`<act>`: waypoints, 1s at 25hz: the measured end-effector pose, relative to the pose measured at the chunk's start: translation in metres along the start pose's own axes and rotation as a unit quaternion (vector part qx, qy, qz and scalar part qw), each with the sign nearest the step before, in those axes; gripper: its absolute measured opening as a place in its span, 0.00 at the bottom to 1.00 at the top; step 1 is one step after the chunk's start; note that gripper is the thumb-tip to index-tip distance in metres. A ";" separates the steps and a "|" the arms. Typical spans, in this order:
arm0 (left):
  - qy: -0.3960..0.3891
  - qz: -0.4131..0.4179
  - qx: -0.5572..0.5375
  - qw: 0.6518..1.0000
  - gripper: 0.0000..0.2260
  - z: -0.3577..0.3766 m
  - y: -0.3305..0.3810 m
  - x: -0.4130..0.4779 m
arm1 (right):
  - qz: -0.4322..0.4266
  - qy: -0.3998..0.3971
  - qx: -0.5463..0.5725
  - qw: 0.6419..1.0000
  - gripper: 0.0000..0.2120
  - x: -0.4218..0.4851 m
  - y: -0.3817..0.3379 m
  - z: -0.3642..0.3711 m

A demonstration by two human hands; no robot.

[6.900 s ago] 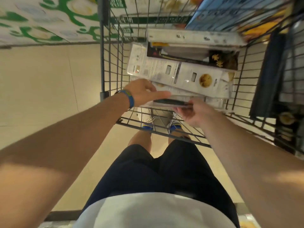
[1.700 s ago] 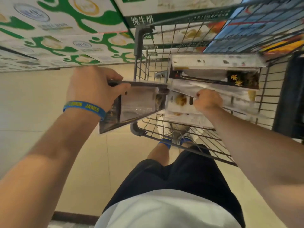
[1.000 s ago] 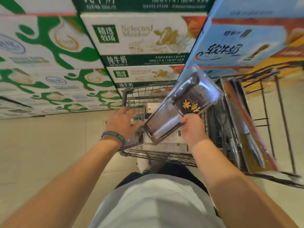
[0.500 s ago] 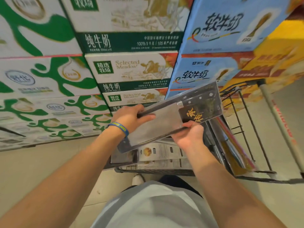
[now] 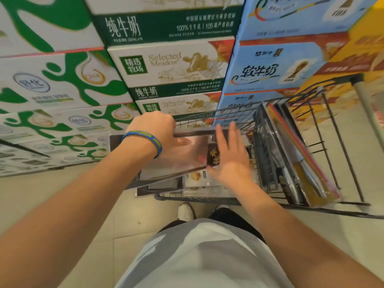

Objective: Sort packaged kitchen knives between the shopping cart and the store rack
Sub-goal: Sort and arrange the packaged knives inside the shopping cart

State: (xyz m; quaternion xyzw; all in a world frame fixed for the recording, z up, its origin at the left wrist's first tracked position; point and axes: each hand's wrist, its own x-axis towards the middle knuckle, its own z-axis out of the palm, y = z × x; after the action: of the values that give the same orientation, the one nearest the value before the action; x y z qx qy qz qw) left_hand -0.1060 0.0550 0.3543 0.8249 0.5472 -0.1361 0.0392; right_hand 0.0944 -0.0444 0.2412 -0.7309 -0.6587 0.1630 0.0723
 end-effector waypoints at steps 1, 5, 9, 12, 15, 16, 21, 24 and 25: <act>-0.024 -0.004 0.013 1.000 0.35 0.008 0.002 -0.001 | -0.032 -0.066 -0.013 0.997 0.68 0.003 -0.007 0.009; -0.158 -0.044 0.023 0.986 0.23 0.052 0.017 0.002 | -0.055 -0.202 0.033 0.977 0.64 0.002 -0.017 0.050; -0.195 -0.012 0.086 0.977 0.17 0.102 0.031 0.008 | -0.069 -0.301 0.130 0.942 0.59 0.001 -0.017 0.100; -0.224 0.012 0.166 0.960 0.10 0.139 0.034 0.019 | -0.064 -0.344 0.084 0.933 0.48 0.012 0.000 0.147; -0.253 0.003 0.219 0.942 0.14 0.174 0.026 0.028 | -0.004 -0.358 -0.007 0.934 0.41 0.032 0.040 0.185; -0.263 -0.002 0.234 0.936 0.16 0.190 0.024 0.031 | 0.004 -0.363 -0.043 0.931 0.40 0.038 0.056 0.198; -0.294 0.002 0.270 0.917 0.31 0.256 0.046 0.028 | -0.031 -0.361 -0.120 0.925 0.41 0.062 0.097 0.257; -0.254 0.054 0.298 0.919 0.32 0.289 0.067 0.018 | -0.022 -0.358 -0.134 0.924 0.50 0.066 0.094 0.290; -0.237 0.055 0.303 0.922 0.30 0.296 0.069 0.018 | -0.018 -0.349 -0.154 0.924 0.51 0.066 0.092 0.299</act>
State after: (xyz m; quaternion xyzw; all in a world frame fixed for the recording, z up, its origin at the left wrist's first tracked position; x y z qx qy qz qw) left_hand -0.0903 -0.0198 0.0593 0.7701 0.4082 -0.4842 -0.0762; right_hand 0.0858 -0.0233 -0.0779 -0.6184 -0.6720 0.3031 -0.2724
